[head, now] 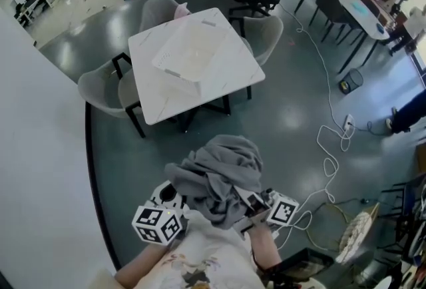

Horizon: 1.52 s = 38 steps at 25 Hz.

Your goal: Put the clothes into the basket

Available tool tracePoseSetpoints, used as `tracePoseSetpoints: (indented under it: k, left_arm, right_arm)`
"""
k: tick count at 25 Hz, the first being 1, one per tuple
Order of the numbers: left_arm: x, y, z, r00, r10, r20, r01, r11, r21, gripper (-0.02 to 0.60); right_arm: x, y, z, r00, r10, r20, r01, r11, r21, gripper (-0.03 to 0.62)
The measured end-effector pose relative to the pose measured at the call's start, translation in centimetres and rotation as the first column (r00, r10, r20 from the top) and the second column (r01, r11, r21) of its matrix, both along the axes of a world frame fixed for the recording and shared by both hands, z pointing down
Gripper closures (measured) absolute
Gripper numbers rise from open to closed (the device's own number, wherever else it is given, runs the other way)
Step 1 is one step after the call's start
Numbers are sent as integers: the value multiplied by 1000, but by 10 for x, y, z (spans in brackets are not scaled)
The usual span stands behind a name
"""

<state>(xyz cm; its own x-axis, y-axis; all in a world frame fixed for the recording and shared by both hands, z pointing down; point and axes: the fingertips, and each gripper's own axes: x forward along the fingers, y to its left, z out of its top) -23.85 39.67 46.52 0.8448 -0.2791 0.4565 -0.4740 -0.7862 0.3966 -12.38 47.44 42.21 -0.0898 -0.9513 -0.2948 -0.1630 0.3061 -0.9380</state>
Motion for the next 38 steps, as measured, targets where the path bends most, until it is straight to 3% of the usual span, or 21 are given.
tracePoseSetpoints:
  k: [10, 15, 21, 38]
  left_arm:
    - [60, 30, 7, 997, 71, -8, -71, 997, -11, 571]
    - [81, 21, 14, 997, 76, -7, -76, 997, -29, 571]
    - [106, -8, 22, 997, 73, -9, -74, 996, -54, 571]
    - [236, -152, 15, 996, 80, -49, -84, 992, -93, 571]
  right_arm:
    - [45, 23, 7, 999, 31, 7, -31, 999, -16, 351]
    - [63, 14, 15, 999, 46, 1, -46, 998, -31, 352]
    - [84, -12, 23, 999, 37, 3, -37, 998, -50, 350]
    - [208, -153, 10, 999, 48, 10, -47, 995, -83, 350]
